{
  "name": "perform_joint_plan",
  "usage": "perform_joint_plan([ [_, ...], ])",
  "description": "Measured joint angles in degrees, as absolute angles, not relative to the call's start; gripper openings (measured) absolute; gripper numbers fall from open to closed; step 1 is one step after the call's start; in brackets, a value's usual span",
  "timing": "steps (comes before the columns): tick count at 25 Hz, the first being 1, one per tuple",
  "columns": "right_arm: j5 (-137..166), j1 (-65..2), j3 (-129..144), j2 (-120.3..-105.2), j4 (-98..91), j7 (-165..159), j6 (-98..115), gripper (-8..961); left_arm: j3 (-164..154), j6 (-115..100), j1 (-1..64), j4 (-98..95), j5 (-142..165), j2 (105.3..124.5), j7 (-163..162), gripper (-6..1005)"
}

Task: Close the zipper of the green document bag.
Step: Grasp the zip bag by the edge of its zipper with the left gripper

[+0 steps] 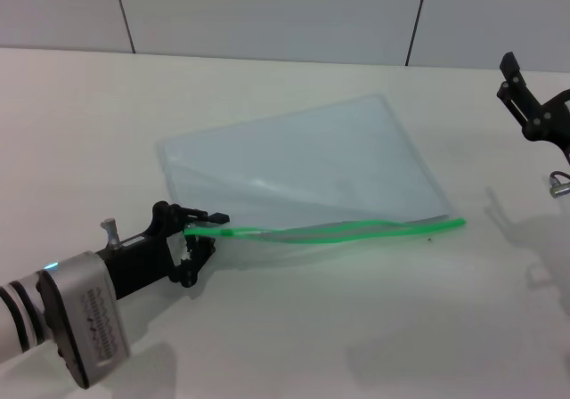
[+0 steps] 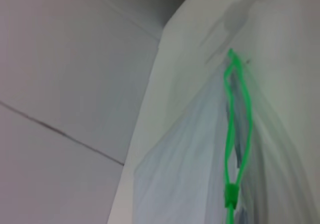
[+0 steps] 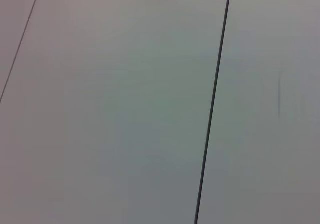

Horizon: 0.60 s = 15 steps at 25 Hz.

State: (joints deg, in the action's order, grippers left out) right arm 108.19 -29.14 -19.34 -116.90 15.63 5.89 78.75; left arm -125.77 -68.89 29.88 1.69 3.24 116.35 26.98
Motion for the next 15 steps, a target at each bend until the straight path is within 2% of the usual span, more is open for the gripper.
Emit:
perform_joint_plan([
  [15,108.25,-29.11,-18.93,-116.90,15.44,5.93,78.75,861,-125.07,-68.87,29.80,0.22,3.23,116.46,24.66,55],
])
